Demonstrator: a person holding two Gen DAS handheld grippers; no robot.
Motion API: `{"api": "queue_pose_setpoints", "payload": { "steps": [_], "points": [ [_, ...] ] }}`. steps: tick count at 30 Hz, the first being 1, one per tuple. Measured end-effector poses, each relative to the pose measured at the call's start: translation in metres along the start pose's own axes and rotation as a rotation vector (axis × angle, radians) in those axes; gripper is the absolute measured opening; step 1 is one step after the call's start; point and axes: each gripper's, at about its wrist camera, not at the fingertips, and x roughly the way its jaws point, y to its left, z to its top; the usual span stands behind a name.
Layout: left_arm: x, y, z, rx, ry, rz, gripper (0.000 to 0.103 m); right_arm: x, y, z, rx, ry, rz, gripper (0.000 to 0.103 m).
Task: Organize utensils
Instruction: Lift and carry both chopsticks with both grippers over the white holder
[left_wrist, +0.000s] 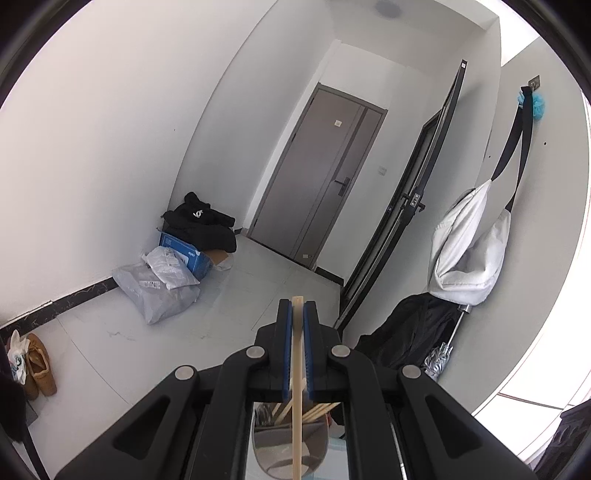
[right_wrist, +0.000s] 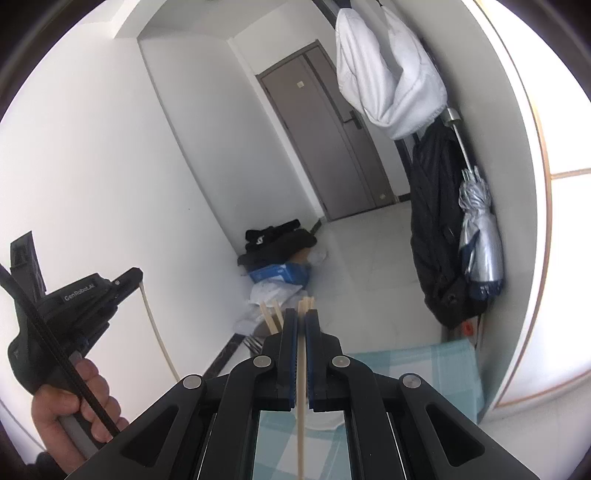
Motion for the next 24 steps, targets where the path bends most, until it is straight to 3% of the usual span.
{"api": "queue_pose_setpoints", "payload": {
  "steps": [13,24],
  "points": [
    [0.055,-0.006,0.006,0.105,-0.148,0.025,0.003,0.064,0.013,0.076,-0.031,-0.071,0.044,0.003],
    [0.092,-0.002,-0.010,0.155,-0.124,0.041,0.003,0.132,0.004,0.081,0.006,-0.071,0.041,0.003]
  ]
}}
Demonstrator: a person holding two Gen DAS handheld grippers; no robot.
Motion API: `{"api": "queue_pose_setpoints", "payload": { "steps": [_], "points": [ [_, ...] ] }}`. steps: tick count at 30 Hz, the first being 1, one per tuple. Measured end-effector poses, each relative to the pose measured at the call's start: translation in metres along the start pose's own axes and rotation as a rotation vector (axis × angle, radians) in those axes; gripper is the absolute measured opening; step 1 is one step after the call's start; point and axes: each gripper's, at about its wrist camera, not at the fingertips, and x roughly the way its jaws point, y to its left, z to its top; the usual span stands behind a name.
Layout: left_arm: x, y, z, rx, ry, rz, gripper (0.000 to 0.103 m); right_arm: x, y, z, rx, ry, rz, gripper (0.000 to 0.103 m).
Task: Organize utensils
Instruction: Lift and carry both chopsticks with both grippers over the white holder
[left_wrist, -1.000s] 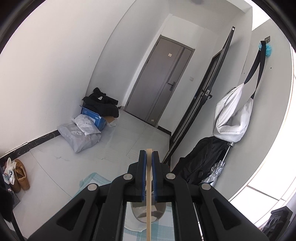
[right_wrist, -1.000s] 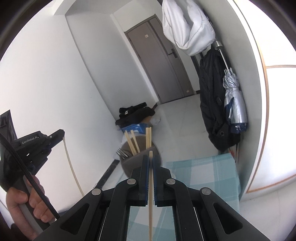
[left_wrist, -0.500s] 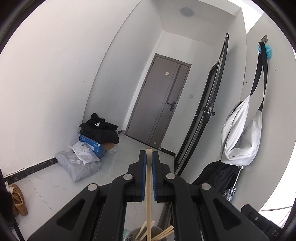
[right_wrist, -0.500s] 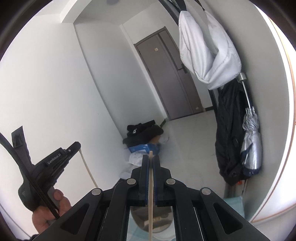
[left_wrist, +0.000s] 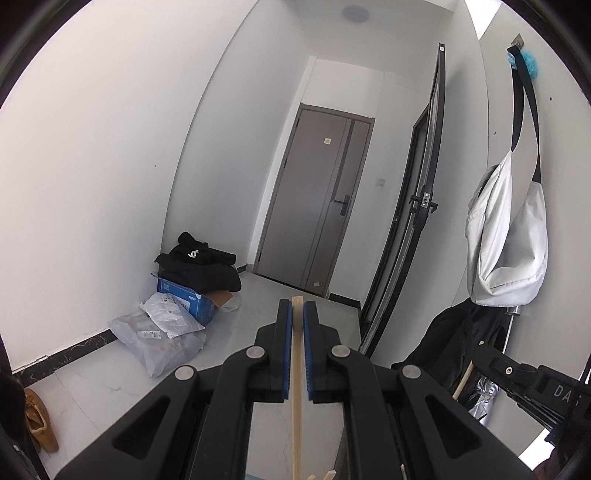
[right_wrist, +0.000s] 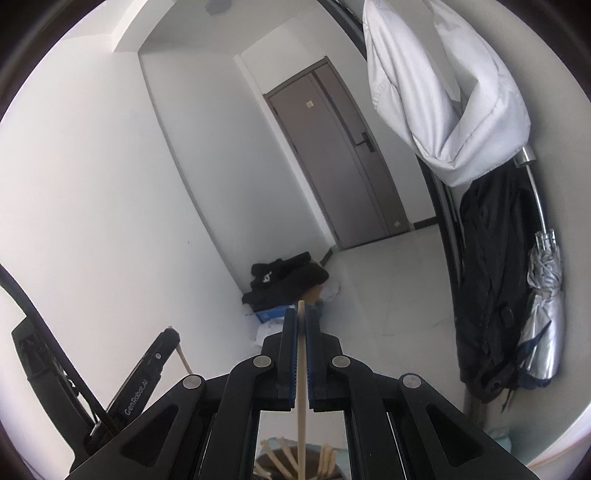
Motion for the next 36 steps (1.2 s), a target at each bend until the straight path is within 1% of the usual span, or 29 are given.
{"api": "queue_pose_setpoints", "payload": {
  "steps": [3,5,12,13,15,17,18,24,31,33,36],
  "points": [
    [0.001,-0.005,-0.003,0.034,-0.014,-0.023,0.003,0.008,-0.002,-0.005,0.000,-0.005,0.002,0.003],
    [0.005,-0.010,-0.005,0.051,0.000,-0.041,0.003,0.011,-0.004,-0.008,0.008,-0.012,-0.004,0.003],
    [0.006,-0.011,-0.017,0.090,0.012,-0.038,0.003,0.023,-0.011,-0.018,0.011,0.000,-0.017,0.003],
    [0.005,-0.011,-0.018,0.101,0.008,-0.034,0.003,0.024,-0.012,-0.020,0.011,0.003,-0.011,0.003],
    [0.005,-0.018,-0.021,0.143,-0.005,-0.050,0.003,0.024,-0.013,-0.022,0.005,0.012,-0.017,0.003],
    [0.005,-0.025,-0.025,0.191,0.001,-0.055,0.003,0.023,-0.013,-0.026,0.000,0.020,-0.012,0.003],
    [0.003,-0.025,-0.025,0.194,0.004,-0.073,0.003,0.023,-0.012,-0.028,-0.002,0.023,-0.010,0.003],
    [-0.004,-0.017,-0.023,0.157,0.046,-0.102,0.003,0.015,-0.008,-0.036,-0.034,0.037,0.016,0.003],
    [-0.011,-0.007,-0.023,0.105,0.158,-0.194,0.003,0.013,0.007,-0.056,-0.136,0.083,0.061,0.003],
    [-0.013,-0.005,-0.022,0.095,0.185,-0.229,0.003,0.012,0.010,-0.061,-0.150,0.101,0.077,0.003],
    [-0.015,-0.004,-0.024,0.097,0.224,-0.261,0.003,0.011,0.011,-0.068,-0.159,0.119,0.081,0.003]
  ]
}}
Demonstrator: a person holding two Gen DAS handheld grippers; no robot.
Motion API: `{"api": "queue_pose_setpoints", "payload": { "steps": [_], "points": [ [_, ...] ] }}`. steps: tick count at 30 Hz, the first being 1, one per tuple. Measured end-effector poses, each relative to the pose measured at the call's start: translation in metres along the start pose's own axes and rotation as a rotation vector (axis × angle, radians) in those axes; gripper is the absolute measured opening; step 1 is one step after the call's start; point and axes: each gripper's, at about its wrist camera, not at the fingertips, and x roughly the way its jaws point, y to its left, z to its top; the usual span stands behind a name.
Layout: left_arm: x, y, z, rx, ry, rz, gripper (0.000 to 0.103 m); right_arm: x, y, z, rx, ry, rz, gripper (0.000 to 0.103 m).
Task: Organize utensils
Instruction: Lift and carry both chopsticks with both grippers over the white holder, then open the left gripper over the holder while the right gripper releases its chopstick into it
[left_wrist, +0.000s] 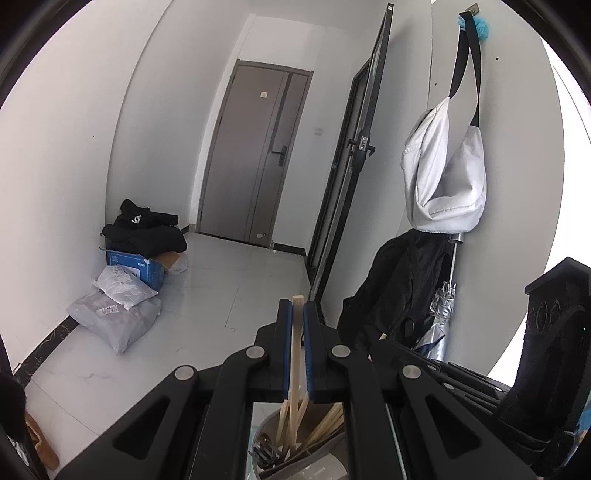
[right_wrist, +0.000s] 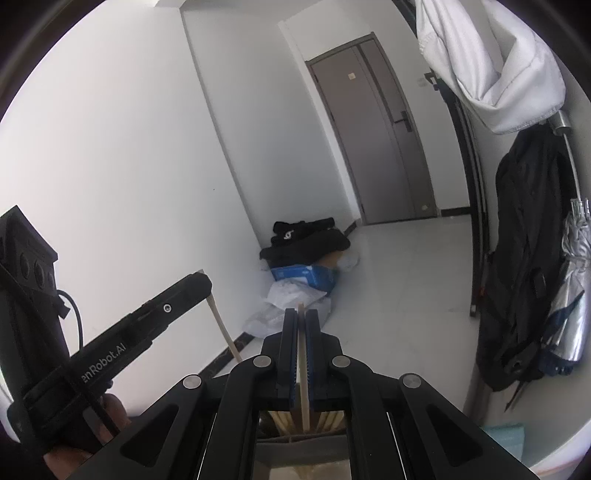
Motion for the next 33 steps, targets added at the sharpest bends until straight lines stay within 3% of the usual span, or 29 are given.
{"api": "queue_pose_setpoints", "payload": {
  "steps": [13,18,26,28,33],
  "points": [
    [-0.004,-0.003,-0.009,-0.001,0.105,-0.096,0.003,0.005,0.000,-0.014,-0.022,0.087,0.017,0.004],
    [-0.007,0.006,-0.010,-0.046,0.123,-0.120,0.004,0.004,0.000,-0.023,-0.017,0.111,0.029,0.004],
    [-0.005,0.002,-0.022,-0.019,0.209,-0.150,0.004,0.006,0.006,-0.040,-0.049,0.194,0.041,0.003],
    [0.000,0.002,-0.025,-0.025,0.263,-0.174,0.004,0.000,0.006,-0.042,-0.039,0.192,0.037,0.003],
    [-0.005,0.005,-0.027,-0.024,0.293,-0.130,0.005,-0.015,-0.001,-0.051,-0.012,0.212,0.005,0.006]
  ]
}}
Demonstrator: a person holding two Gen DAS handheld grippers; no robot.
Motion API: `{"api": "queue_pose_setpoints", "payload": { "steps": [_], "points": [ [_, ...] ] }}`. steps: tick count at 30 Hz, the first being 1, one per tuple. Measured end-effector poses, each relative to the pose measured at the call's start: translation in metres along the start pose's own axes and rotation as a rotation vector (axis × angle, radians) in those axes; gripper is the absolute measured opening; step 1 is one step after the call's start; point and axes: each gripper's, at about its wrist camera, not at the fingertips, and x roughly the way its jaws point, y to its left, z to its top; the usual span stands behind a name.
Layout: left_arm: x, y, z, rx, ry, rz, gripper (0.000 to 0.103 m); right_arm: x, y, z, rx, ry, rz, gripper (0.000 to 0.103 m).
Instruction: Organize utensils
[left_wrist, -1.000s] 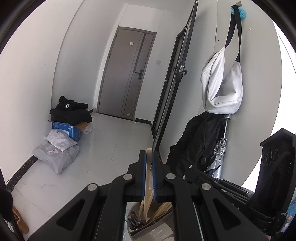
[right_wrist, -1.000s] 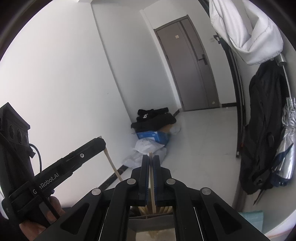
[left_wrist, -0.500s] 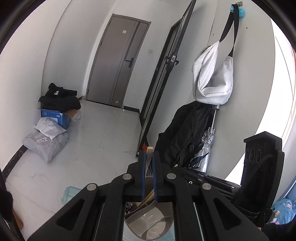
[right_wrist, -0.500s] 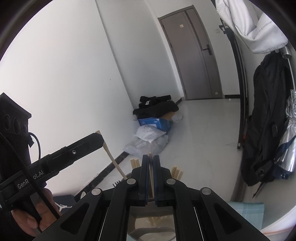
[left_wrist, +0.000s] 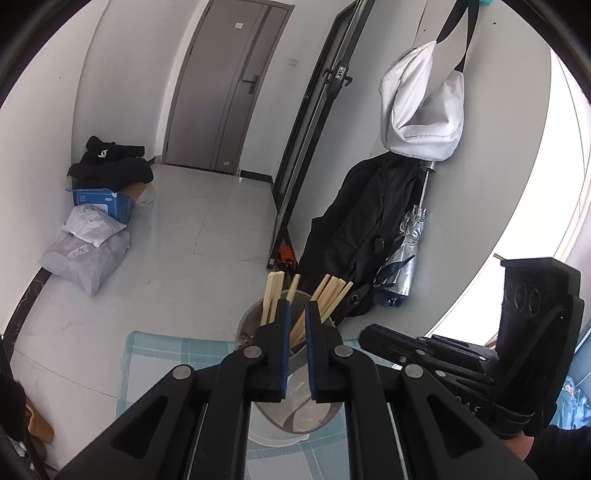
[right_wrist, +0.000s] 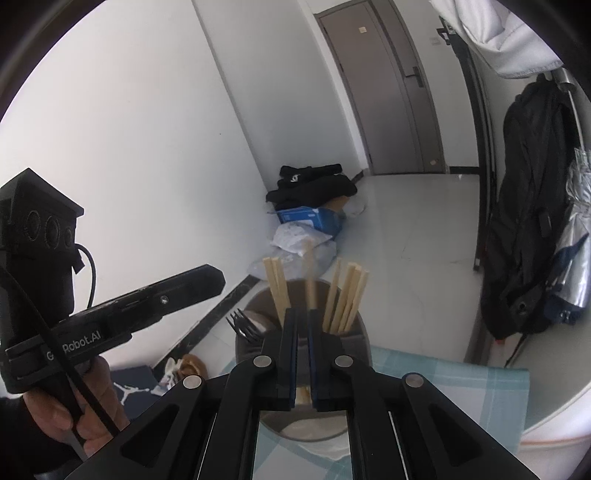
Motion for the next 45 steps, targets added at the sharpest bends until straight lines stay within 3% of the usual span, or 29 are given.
{"api": "queue_pose_setpoints", "payload": {
  "steps": [2,6,9,11,14,18,22,31,45],
  "points": [
    [-0.007,0.001,0.000,-0.017,-0.010,0.016,0.014,-0.011,-0.003,-0.008,0.012,0.002,-0.014,0.006],
    [-0.030,-0.004,0.000,-0.044,-0.070,0.057,0.055,-0.036,-0.004,-0.017,0.045,-0.018,-0.042,0.010],
    [-0.045,-0.014,0.000,-0.032,-0.084,0.112,0.066,-0.057,-0.001,-0.019,0.058,-0.055,-0.061,0.023],
    [-0.056,-0.021,-0.001,-0.029,-0.098,0.125,0.068,-0.072,0.003,-0.020,0.063,-0.087,-0.067,0.038],
    [-0.073,-0.028,-0.003,-0.048,-0.120,0.157,0.084,-0.092,0.008,-0.021,0.067,-0.126,-0.068,0.048],
    [-0.094,-0.035,-0.008,-0.075,-0.153,0.194,0.095,-0.117,0.022,-0.023,0.056,-0.174,-0.075,0.061],
    [-0.112,-0.041,-0.016,-0.074,-0.185,0.228,0.102,-0.137,0.037,-0.030,0.027,-0.216,-0.087,0.071],
    [-0.130,-0.049,-0.037,-0.032,-0.223,0.295,0.102,-0.166,0.059,-0.052,0.001,-0.271,-0.110,0.091],
    [-0.141,-0.051,-0.070,-0.008,-0.291,0.357,0.102,-0.171,0.069,-0.086,-0.018,-0.287,-0.151,0.103]
  ]
}}
